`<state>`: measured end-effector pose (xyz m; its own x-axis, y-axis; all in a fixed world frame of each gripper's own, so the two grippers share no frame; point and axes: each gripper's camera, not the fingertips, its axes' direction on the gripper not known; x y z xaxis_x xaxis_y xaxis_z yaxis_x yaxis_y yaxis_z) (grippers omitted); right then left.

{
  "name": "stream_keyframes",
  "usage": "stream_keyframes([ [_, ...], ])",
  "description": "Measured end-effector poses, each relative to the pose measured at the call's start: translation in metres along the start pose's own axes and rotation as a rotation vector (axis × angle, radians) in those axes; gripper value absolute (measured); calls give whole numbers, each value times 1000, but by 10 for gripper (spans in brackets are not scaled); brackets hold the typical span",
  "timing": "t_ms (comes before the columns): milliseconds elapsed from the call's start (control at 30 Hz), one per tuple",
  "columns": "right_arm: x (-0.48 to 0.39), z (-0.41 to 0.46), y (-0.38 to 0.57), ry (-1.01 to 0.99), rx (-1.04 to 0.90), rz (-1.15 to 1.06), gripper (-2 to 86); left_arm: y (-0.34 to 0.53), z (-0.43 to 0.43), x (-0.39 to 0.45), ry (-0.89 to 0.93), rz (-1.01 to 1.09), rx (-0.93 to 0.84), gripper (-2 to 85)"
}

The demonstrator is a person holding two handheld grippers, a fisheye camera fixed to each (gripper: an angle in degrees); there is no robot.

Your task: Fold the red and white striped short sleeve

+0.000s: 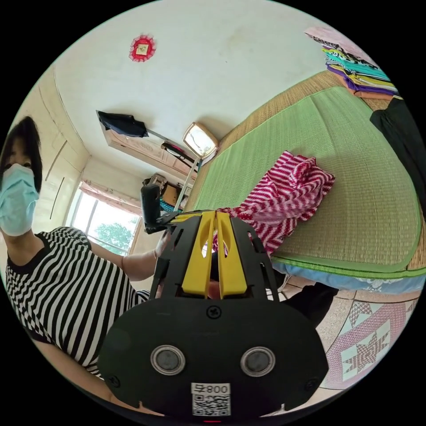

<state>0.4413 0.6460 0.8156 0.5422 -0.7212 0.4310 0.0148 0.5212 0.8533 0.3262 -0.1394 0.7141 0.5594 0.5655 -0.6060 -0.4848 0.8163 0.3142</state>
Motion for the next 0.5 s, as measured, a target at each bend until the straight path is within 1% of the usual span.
stream_keyframes([
  [133,30,-16,-5,17,57,90,33,20,-41,-19,30,-124,80,7],
  [200,41,-16,-13,44,56,114,45,28,-53,-22,35,-155,95,6],
  [300,51,-2,-36,126,1,118,64,40,-63,-19,56,-187,94,5],
  [367,52,13,-63,228,-50,93,74,46,-66,-10,54,-191,75,5],
  [500,58,33,-109,308,-110,61,81,51,-65,5,79,-195,55,4],
])
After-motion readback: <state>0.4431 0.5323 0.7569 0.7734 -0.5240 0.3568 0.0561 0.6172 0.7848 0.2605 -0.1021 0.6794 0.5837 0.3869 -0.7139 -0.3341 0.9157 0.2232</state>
